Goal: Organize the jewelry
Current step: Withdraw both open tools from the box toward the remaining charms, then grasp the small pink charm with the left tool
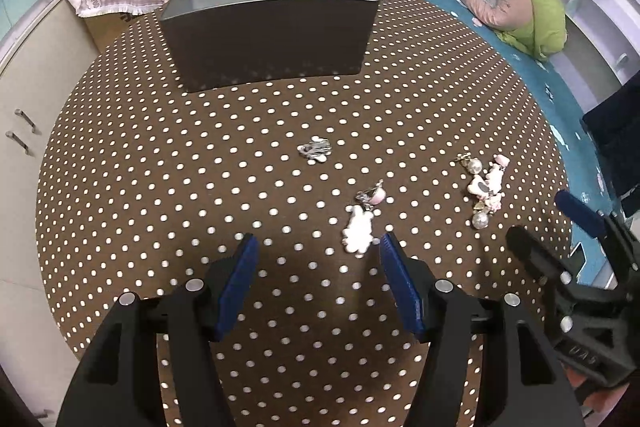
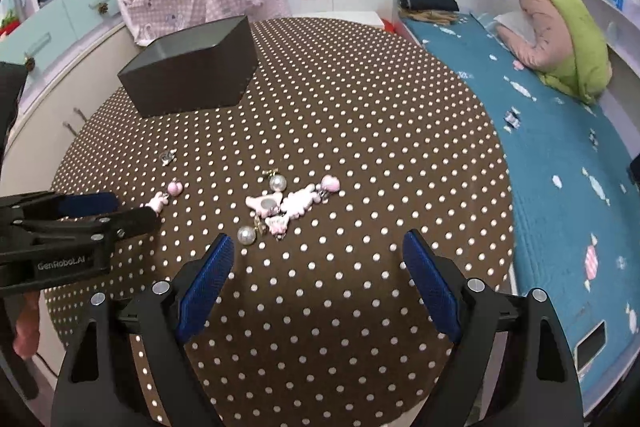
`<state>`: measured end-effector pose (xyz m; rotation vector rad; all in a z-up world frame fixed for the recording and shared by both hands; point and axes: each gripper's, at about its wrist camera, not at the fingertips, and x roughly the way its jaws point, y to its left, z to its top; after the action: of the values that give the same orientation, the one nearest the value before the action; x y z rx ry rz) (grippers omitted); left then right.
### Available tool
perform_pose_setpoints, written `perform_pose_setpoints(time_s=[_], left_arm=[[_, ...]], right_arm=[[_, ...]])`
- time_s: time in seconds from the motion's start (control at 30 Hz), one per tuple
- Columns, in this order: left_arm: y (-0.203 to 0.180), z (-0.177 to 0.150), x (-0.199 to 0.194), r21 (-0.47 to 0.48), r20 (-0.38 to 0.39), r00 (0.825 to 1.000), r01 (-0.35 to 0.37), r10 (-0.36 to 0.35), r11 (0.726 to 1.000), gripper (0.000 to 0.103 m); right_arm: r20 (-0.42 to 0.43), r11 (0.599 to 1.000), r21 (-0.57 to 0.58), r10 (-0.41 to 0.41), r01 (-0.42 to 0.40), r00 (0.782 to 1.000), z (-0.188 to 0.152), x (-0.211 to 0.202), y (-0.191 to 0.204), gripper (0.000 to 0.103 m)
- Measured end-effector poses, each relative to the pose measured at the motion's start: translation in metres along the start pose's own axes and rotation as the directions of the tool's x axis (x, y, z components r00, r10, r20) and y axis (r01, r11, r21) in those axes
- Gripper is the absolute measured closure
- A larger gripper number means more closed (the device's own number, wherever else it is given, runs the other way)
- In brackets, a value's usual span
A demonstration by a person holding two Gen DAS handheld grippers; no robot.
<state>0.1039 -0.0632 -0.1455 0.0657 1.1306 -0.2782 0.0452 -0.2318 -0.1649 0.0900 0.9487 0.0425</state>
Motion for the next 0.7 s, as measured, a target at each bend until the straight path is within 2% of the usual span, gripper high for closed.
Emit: perform_pose_setpoints(time_s=[0.1, 0.27, 0.33, 0.37, 0.47, 0.53, 0.7], left_arm=[[-0.010, 0.003, 0.004, 0.013, 0.005, 1.000, -0.002, 0.001, 1.000, 0.043], [-0.018, 0.008, 0.010, 0.029, 0.029, 0.999, -0.041, 0.040, 0.999, 0.045], [-0.023, 0.009, 0.011, 0.041, 0.043, 0.996, -0.079, 0.078, 0.996, 0.060], [-0.023, 0.009, 0.012, 0.048, 0.047, 0.995, -0.093, 0.091, 0.994, 0.063], [-0.026, 0.007, 0.010, 0.054, 0.042, 0.996, -0.086, 0.084, 0.995, 0.074], [-0.025, 0.007, 0.010, 0.052, 0.034, 0.996, -0.079, 0.078, 0.996, 0.087], [-0.015, 0.004, 0.007, 0.031, 0.029, 0.999, -0.044, 0.043, 0.999, 0.089]], right_arm=[[-0.004, 1.000, 0.001, 0.026, -0.026, 1.000, -0.004, 0.001, -0.002, 0.020], [-0.002, 1.000, 0.009, 0.017, -0.017, 1.000, -0.007, 0.002, -0.008, 0.020], [-0.004, 1.000, 0.014, 0.021, -0.020, 1.000, -0.008, 0.002, -0.012, 0.020], [-0.005, 1.000, 0.015, 0.019, -0.019, 1.000, -0.008, 0.003, -0.012, 0.020], [-0.013, 1.000, 0.023, 0.018, -0.018, 1.000, -0.007, 0.004, -0.017, 0.020], [-0.013, 0.999, 0.032, 0.028, -0.027, 1.000, -0.008, 0.003, -0.019, 0.020], [-0.002, 0.999, 0.019, 0.042, -0.042, 0.999, -0.008, 0.000, -0.017, 0.020]])
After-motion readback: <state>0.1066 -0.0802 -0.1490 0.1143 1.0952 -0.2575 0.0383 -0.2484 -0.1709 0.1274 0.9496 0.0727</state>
